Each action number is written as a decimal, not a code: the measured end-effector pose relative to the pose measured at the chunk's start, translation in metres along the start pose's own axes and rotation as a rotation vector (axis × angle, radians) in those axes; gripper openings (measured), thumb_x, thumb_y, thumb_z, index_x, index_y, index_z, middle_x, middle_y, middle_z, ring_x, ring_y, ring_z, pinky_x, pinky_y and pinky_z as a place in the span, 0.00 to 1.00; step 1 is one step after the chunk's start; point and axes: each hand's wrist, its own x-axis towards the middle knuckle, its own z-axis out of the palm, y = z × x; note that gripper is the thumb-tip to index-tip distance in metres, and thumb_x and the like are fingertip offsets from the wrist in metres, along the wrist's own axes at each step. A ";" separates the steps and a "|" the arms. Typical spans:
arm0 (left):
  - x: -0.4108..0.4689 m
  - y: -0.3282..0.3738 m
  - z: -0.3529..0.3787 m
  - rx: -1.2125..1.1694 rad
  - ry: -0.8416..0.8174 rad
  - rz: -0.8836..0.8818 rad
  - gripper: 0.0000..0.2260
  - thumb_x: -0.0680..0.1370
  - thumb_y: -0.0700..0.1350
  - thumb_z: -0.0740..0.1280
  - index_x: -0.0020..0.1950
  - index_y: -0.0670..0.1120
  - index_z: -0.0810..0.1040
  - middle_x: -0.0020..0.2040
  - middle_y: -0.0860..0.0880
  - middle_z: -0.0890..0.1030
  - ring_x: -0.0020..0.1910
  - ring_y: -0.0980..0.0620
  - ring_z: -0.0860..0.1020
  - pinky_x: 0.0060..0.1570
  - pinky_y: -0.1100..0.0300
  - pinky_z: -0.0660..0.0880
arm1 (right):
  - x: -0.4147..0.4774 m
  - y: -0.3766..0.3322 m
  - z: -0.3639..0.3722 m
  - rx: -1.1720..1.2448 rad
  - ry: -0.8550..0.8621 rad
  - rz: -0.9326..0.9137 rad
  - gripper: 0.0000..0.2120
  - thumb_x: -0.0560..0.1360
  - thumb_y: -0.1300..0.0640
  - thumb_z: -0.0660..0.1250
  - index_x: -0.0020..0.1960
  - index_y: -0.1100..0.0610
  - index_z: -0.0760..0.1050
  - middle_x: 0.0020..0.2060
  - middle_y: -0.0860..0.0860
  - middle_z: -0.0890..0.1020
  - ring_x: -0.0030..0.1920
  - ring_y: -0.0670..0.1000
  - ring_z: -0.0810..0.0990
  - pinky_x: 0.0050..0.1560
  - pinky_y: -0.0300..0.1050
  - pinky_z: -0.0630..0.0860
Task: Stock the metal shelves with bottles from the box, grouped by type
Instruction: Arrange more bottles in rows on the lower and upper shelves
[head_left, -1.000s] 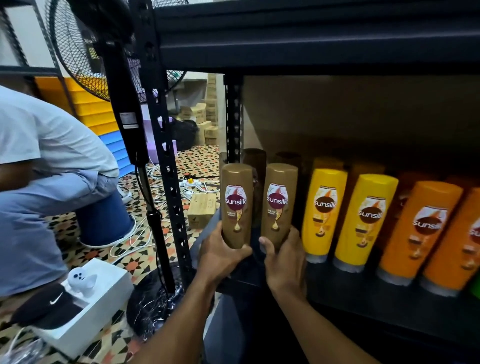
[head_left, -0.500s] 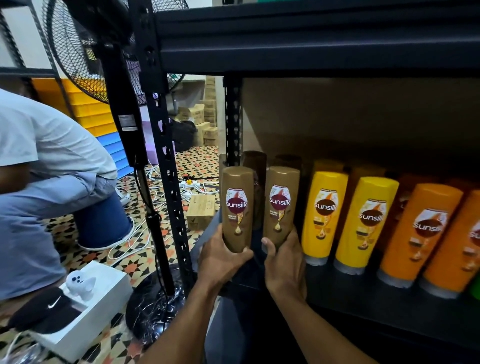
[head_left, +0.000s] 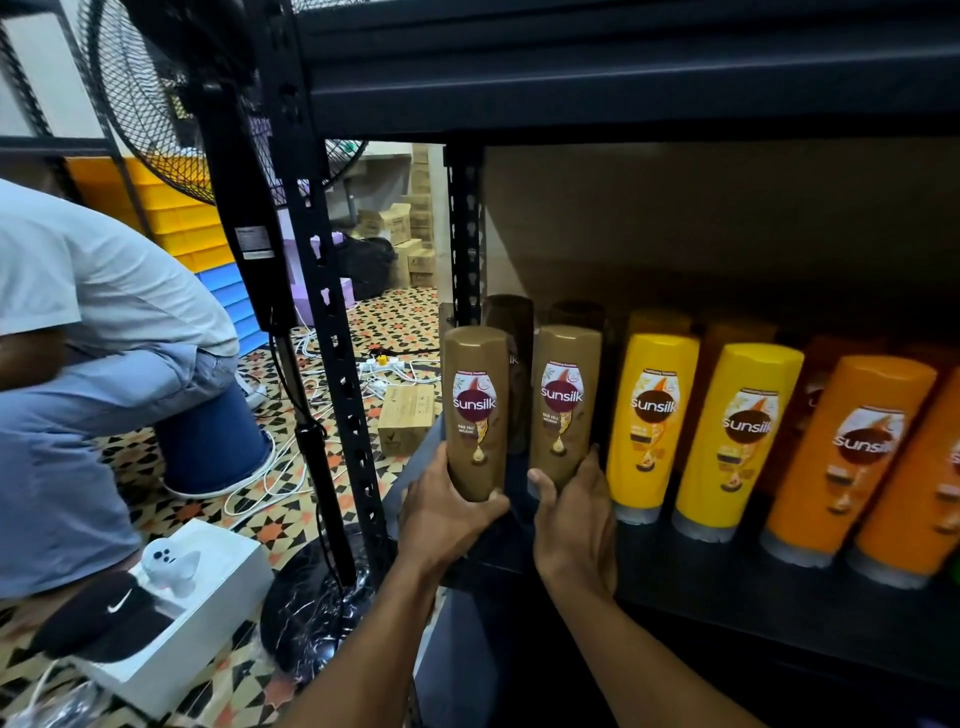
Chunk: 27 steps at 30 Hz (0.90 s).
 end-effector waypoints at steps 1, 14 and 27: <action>0.000 0.000 0.000 -0.006 -0.004 0.002 0.25 0.61 0.59 0.78 0.55 0.62 0.74 0.45 0.60 0.85 0.45 0.55 0.84 0.45 0.49 0.83 | 0.000 0.000 0.000 -0.009 0.000 -0.004 0.36 0.79 0.43 0.65 0.80 0.57 0.54 0.71 0.57 0.70 0.69 0.57 0.71 0.65 0.53 0.72; 0.001 0.002 -0.001 -0.049 -0.002 0.014 0.30 0.61 0.64 0.79 0.59 0.63 0.72 0.50 0.61 0.84 0.49 0.55 0.84 0.50 0.49 0.83 | -0.001 -0.003 0.000 -0.031 -0.047 -0.010 0.42 0.81 0.44 0.63 0.82 0.57 0.41 0.77 0.57 0.62 0.76 0.57 0.64 0.72 0.54 0.66; 0.007 0.016 0.002 -0.196 0.061 -0.167 0.35 0.54 0.69 0.81 0.55 0.69 0.69 0.52 0.60 0.84 0.52 0.58 0.83 0.56 0.48 0.82 | -0.009 -0.002 -0.009 -0.129 -0.056 -0.024 0.35 0.83 0.52 0.61 0.82 0.59 0.46 0.73 0.58 0.68 0.71 0.57 0.69 0.67 0.51 0.70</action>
